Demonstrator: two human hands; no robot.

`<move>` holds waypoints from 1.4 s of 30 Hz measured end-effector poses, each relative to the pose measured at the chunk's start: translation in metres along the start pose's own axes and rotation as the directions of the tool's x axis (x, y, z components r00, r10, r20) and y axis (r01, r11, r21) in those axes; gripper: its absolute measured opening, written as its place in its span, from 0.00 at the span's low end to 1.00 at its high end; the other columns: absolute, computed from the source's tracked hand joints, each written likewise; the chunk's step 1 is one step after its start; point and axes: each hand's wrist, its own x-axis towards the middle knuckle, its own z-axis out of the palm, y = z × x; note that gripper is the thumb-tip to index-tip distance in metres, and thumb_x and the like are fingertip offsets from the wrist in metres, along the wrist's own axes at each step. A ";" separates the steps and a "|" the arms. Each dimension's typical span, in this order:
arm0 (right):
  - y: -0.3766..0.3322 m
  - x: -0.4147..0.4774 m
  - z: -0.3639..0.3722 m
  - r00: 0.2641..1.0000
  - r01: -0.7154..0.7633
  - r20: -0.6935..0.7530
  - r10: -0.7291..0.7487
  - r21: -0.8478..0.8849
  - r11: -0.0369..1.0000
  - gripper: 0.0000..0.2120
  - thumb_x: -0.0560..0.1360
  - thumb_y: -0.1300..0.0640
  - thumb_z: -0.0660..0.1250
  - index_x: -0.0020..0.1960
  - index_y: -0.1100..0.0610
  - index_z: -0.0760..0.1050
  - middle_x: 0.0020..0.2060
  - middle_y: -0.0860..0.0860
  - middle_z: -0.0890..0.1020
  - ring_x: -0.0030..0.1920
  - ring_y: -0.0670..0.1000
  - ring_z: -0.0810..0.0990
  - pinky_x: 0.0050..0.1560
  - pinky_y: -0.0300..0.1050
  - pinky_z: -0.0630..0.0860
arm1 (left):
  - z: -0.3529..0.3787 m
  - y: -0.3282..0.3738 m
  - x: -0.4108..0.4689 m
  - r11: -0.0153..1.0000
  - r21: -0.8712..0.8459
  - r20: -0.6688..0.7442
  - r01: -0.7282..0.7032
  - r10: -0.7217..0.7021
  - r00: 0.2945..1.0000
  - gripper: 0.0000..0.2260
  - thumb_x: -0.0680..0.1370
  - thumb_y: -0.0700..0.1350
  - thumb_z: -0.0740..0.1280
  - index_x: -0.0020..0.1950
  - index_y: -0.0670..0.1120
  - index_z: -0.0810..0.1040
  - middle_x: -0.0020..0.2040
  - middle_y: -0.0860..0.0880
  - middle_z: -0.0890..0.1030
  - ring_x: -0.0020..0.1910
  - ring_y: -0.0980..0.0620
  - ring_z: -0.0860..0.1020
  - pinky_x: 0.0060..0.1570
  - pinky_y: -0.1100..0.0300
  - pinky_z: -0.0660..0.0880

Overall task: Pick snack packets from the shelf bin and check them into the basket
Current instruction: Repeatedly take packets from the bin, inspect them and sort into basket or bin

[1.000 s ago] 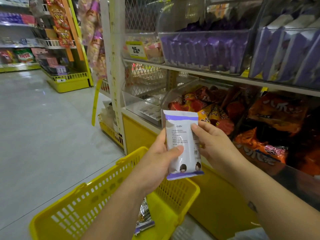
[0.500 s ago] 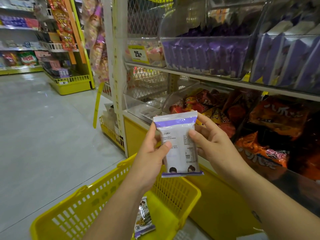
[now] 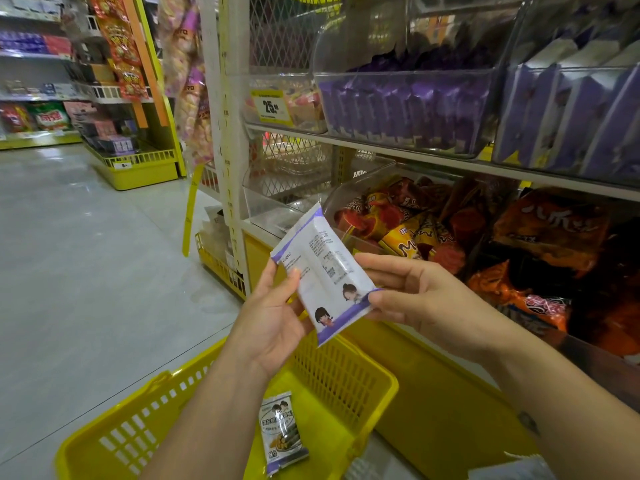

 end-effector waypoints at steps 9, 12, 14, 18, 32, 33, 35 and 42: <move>0.004 0.001 -0.001 0.988 0.084 -0.089 -0.122 -0.353 0.932 0.28 0.70 0.70 0.72 0.66 0.50 0.73 0.52 0.44 0.84 0.51 0.44 0.83 0.51 0.37 0.79 | 0.013 0.006 -0.007 0.999 0.051 0.090 -0.012 0.007 0.996 0.23 0.71 0.43 0.68 0.66 0.51 0.73 0.59 0.46 0.83 0.55 0.46 0.83 0.41 0.49 0.81; 0.010 0.002 0.002 0.985 0.091 -0.079 -0.151 -0.503 0.859 0.37 0.66 0.64 0.78 0.70 0.46 0.68 0.54 0.38 0.81 0.52 0.39 0.81 0.52 0.31 0.75 | 0.020 0.004 -0.010 0.996 0.085 0.092 -0.038 0.030 0.995 0.24 0.71 0.42 0.68 0.66 0.52 0.73 0.60 0.47 0.82 0.57 0.46 0.82 0.45 0.47 0.81; 0.013 0.004 0.003 0.982 0.101 -0.085 -0.171 -0.528 0.843 0.40 0.64 0.62 0.79 0.69 0.43 0.66 0.54 0.33 0.79 0.53 0.37 0.80 0.52 0.29 0.74 | 0.023 0.004 -0.012 0.993 0.103 0.114 -0.065 0.053 0.992 0.24 0.71 0.40 0.68 0.66 0.53 0.73 0.60 0.48 0.82 0.59 0.47 0.81 0.47 0.46 0.81; 0.015 0.005 -0.001 0.982 0.090 -0.093 -0.166 -0.543 0.835 0.39 0.64 0.59 0.80 0.66 0.36 0.65 0.53 0.31 0.78 0.53 0.36 0.79 0.52 0.31 0.75 | 0.032 0.005 -0.017 0.991 0.103 0.206 -0.084 0.061 0.977 0.25 0.74 0.38 0.65 0.69 0.55 0.71 0.62 0.48 0.81 0.63 0.48 0.78 0.51 0.47 0.80; 0.016 0.005 0.009 0.986 0.131 -0.067 -0.152 -0.250 0.959 0.36 0.64 0.57 0.76 0.69 0.46 0.66 0.55 0.47 0.83 0.53 0.47 0.83 0.49 0.40 0.80 | 0.035 0.000 -0.017 0.910 0.380 0.036 -0.165 0.163 0.986 0.20 0.82 0.36 0.58 0.72 0.54 0.69 0.60 0.51 0.81 0.54 0.51 0.83 0.52 0.46 0.80; 0.015 0.005 0.009 0.988 0.121 -0.069 -0.137 -0.198 0.973 0.32 0.66 0.56 0.73 0.68 0.46 0.67 0.54 0.47 0.83 0.52 0.48 0.83 0.46 0.40 0.81 | 0.034 0.000 -0.017 0.909 0.385 0.004 -0.158 0.170 0.985 0.18 0.82 0.37 0.58 0.70 0.54 0.70 0.58 0.51 0.82 0.52 0.51 0.84 0.49 0.48 0.81; 0.013 0.005 0.009 0.992 0.095 -0.065 -0.104 -0.130 0.987 0.26 0.69 0.55 0.69 0.66 0.44 0.69 0.53 0.46 0.84 0.51 0.50 0.83 0.43 0.41 0.81 | 0.031 0.001 -0.018 0.872 0.465 -0.032 -0.154 0.191 0.981 0.16 0.82 0.40 0.59 0.67 0.56 0.71 0.57 0.52 0.83 0.49 0.53 0.84 0.46 0.50 0.82; 0.011 0.004 0.010 0.990 0.105 -0.073 -0.124 -0.225 0.969 0.23 0.76 0.62 0.66 0.67 0.45 0.68 0.55 0.42 0.83 0.50 0.47 0.83 0.43 0.40 0.79 | 0.023 0.000 -0.019 0.662 0.747 0.043 -0.059 0.041 0.998 0.18 0.75 0.48 0.69 0.59 0.66 0.70 0.53 0.59 0.82 0.48 0.62 0.83 0.44 0.60 0.81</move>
